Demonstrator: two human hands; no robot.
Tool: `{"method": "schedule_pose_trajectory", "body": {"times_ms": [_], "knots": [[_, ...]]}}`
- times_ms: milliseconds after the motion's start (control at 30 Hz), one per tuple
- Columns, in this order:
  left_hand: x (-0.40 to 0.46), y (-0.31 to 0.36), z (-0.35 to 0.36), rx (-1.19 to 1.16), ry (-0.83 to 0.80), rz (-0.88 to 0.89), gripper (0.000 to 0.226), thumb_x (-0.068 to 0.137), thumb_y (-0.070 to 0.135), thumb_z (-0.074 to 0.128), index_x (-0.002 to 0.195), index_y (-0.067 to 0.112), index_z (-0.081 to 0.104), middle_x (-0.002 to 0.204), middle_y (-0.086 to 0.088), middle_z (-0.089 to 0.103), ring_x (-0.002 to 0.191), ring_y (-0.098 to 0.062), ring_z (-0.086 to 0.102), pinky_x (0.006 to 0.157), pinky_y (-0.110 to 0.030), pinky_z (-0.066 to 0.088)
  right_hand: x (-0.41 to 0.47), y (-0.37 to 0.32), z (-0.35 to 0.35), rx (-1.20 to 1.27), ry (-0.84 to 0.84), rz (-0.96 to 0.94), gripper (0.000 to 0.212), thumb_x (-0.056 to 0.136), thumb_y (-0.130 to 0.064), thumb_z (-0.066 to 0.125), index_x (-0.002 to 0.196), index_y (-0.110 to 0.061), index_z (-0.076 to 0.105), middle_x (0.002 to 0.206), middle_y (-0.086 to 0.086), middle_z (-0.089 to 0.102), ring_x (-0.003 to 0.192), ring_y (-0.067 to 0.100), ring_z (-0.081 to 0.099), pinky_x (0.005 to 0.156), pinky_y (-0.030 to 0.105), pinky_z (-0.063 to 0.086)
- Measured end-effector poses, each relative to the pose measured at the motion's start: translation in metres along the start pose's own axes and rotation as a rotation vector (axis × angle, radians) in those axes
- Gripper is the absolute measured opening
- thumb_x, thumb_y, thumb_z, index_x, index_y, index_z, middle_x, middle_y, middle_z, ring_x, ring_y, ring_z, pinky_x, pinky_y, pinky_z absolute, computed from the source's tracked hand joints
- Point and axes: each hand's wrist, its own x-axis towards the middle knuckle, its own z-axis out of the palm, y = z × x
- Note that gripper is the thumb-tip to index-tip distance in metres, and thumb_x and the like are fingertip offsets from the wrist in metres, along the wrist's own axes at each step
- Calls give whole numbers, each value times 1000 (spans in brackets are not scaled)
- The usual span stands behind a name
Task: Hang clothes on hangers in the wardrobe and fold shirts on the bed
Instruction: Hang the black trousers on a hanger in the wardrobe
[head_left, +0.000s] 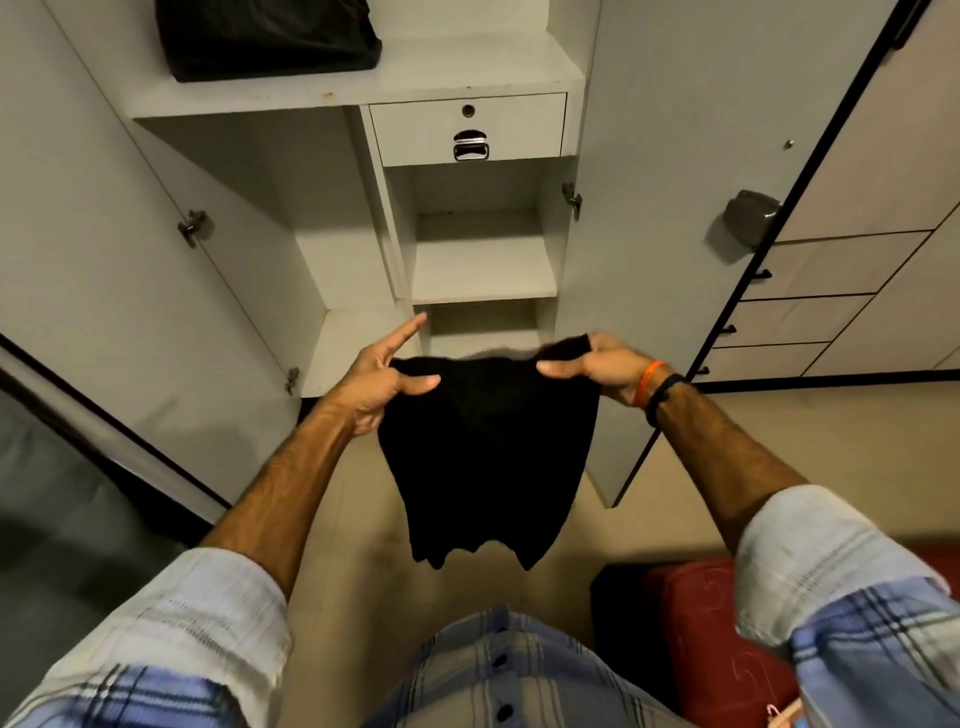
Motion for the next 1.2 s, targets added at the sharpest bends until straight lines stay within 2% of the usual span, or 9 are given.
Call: {"method": "schedule_pose_trajectory", "body": {"times_ms": [167,267,433,567,733,900,1000,1100,1200], "knots": [[-5,3,2,-127,276,-55,38,84,-8,68,114,16,72,105,-12,74,83,-19,73,74,-28,61,3,18,-3,235,121,-34,19,89,-6,68,107,-1,70,94,11,76,83,19,74,71,26,59],[-1,0,-1,-127,374,-81,16,85,-3,70,95,8,74,89,-8,76,75,-14,72,71,-23,60,4,21,-3,348,140,-36,24,90,-7,66,111,4,67,100,16,74,84,20,74,69,26,59],[-6,4,2,-140,257,-133,42,75,-19,69,110,4,70,97,-12,74,81,-18,74,73,-27,61,-3,21,-6,427,-5,26,46,75,-8,73,118,6,63,106,18,72,89,22,73,76,27,60],[-8,4,2,174,310,-67,60,64,-28,71,112,8,67,96,-9,69,86,-21,68,64,-29,62,-5,26,-18,259,-86,82,63,57,-5,80,116,6,62,99,13,73,87,21,73,75,24,59],[-5,-6,-5,416,326,32,43,71,-14,77,100,18,73,102,-10,71,88,-27,70,75,-36,61,-2,28,-15,250,-3,35,21,89,2,62,109,-2,66,87,6,75,76,15,73,66,23,59],[-3,-10,-1,293,388,7,29,88,-5,66,98,20,75,108,-7,70,89,-22,68,79,-30,59,-1,25,-11,217,133,96,23,89,-3,66,112,-1,63,87,8,75,74,16,73,61,24,59],[-1,-5,2,176,387,-56,27,92,-1,62,107,18,75,107,-8,72,87,-19,68,76,-29,59,2,19,-7,196,304,148,55,78,-10,80,119,2,46,106,17,68,89,23,70,70,30,61],[-4,1,-1,34,339,-163,41,79,-9,73,114,13,71,108,-14,71,92,-24,70,69,-29,61,3,18,-8,149,275,142,106,52,-15,96,136,4,35,131,22,53,111,30,62,94,40,55],[-6,0,-8,130,291,-191,60,66,-26,71,120,2,66,117,-20,67,106,-32,65,69,-26,61,-2,21,-12,104,202,59,98,67,5,83,149,-11,31,152,16,31,138,34,38,107,38,42]]}}
